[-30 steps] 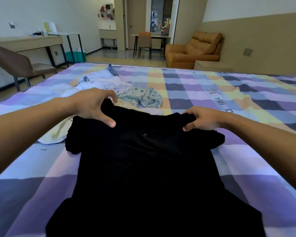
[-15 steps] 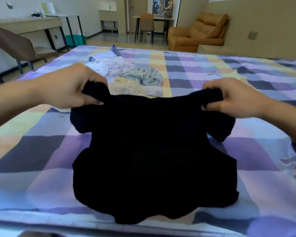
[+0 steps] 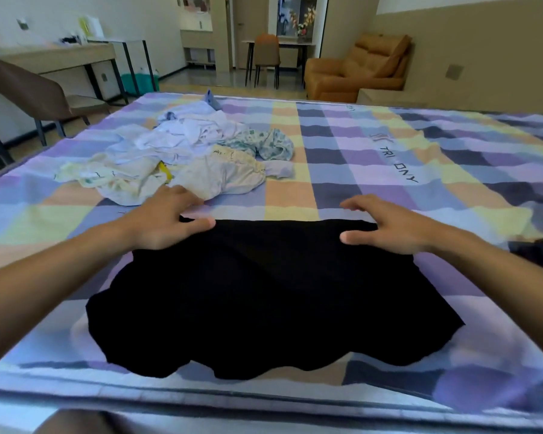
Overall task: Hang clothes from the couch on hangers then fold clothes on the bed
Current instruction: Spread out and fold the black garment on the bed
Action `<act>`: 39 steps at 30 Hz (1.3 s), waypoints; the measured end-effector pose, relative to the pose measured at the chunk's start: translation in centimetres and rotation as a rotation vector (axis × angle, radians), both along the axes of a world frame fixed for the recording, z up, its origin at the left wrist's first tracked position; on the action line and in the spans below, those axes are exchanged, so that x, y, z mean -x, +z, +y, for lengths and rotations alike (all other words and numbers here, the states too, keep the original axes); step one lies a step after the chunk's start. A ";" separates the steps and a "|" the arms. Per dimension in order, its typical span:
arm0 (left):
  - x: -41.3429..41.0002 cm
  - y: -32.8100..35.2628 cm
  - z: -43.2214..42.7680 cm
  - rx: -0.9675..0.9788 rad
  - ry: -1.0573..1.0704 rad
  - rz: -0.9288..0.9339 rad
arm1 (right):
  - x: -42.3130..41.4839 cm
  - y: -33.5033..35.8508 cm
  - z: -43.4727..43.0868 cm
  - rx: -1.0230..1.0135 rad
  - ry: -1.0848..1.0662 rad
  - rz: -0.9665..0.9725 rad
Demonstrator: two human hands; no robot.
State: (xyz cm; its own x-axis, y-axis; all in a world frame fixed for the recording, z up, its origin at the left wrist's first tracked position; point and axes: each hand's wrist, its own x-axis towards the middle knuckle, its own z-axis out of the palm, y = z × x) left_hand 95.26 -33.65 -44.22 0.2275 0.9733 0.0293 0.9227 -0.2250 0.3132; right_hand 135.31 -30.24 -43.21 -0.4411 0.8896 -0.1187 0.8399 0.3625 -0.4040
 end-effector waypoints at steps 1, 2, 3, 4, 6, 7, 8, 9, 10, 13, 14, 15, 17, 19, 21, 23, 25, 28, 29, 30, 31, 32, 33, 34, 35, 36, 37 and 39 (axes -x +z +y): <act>0.0 -0.6 0.6 0.086 0.024 -0.056 | 0.1 -0.7 0.5 0.076 -0.035 -0.025; 0.1 -1.2 0.7 0.128 0.015 -0.104 | 0.1 -1.0 0.7 0.119 -0.069 -0.042; 0.1 -1.6 0.5 0.103 -0.020 -0.136 | 0.0 -1.1 1.0 0.151 -0.096 -0.028; -0.1 -1.5 0.0 0.064 -0.060 -0.166 | -0.2 -0.9 1.2 0.184 -0.111 0.007; -0.4 -0.5 -0.4 0.056 -0.137 -0.250 | -0.6 0.3 1.1 0.305 -0.097 0.121; -0.4 0.4 -0.2 0.054 -0.146 -0.284 | -0.7 1.2 0.9 0.374 -0.097 0.190; -0.4 1.3 0.3 0.031 -0.128 -0.296 | -0.7 2.1 0.8 0.425 -0.106 0.272; -0.3 2.1 1.2 -0.004 -0.090 -0.285 | -0.6 3.0 1.0 0.435 -0.130 0.332; -0.2 2.7 2.2 -0.036 -0.041 -0.259 | -0.5 3.4 1.4 0.411 -0.173 0.391; -0.8 2.8 4.8 -0.156 0.151 -0.034 | -0.3 2.6 3.4 0.200 -0.379 0.469; -1.4 2.4 5.2 -0.197 0.202 0.126 | -0.6 1.8 4.1 0.144 -0.438 0.430; -2.2 1.8 5.1 -0.228 0.216 0.263 | -0.7 1.0 4.2 0.123 -0.470 0.338; -4.6 1.0 4.2 -0.286 0.102 0.269 | -1.0 -0.5 4.0 0.129 -0.495 0.096; -7.2 0.1 2.5 -0.279 -0.072 0.160 | -1.1 -1.6 3.2 0.132 -0.503 -0.039; -9.4 -1.9 1.0 -0.208 -0.136 0.128 | -0.7 -2.1 1.9 0.096 -0.507 -0.153; -10.9 -4.3 0.3 -0.085 -0.121 0.143 | -0.6 -2.6 1.1 0.073 -0.544 -0.170; -11.6 -6.6 -0.1 -0.029 -0.107 0.214 | -0.6 -3.0 0.4 0.093 -0.544 -0.024; -11.5 -7.4 0.2 -0.036 -0.098 0.232 | -0.4 -2.4 -1.0 0.172 -0.503 0.253; -11.5 -7.3 0.4 -0.033 -0.096 0.228 | -0.4 -2.2 -1.2 0.237 -0.493 0.353; -11.5 -7.2 0.4 -0.032 -0.096 0.228 | -0.1 -1.8 -1.7 0.305 -0.463 0.453; -11.4 -7.3 0.2 -0.043 -0.094 0.226 | 0.1 -1.8 -1.8 0.346 -0.455 0.528; -11.4 -7.3 0.0 -0.048 -0.093 0.218 | 0.4 -1.7 -1.8 0.363 -0.461 0.583; -11.3 -7.4 -0.1 -0.050 -0.100 0.189 | 0.8 -1.6 -1.7 0.365 -0.483 0.617; -11.2 -7.1 -0.4 -0.023 -0.112 0.124 | 1.0 -1.4 -1.6 0.362 -0.516 0.651; -11.3 -6.6 0.0 0.034 -0.104 0.007 | 1.3 -1.2 -1.5 0.363 -0.537 0.662; -11.2 -5.7 0.3 0.117 -0.080 -0.150 | 1.9 -0.7 -1.4 0.369 -0.550 0.658; -10.8 -4.9 1.0 0.204 -0.028 -0.339 | 2.8 0.2 -1.3 0.368 -0.551 0.650; -9.0 -2.8 2.2 0.368 0.140 -0.760 | 5.2 2.7 -1.3 0.316 -0.528 0.630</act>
State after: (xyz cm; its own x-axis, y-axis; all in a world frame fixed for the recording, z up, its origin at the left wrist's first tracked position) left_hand 104.28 -31.43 -47.00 0.1514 0.9684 -0.1984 0.4439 0.1127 0.8889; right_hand 130.15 -31.59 -40.46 -0.0481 0.9626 -0.2667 0.4531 -0.2170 -0.8647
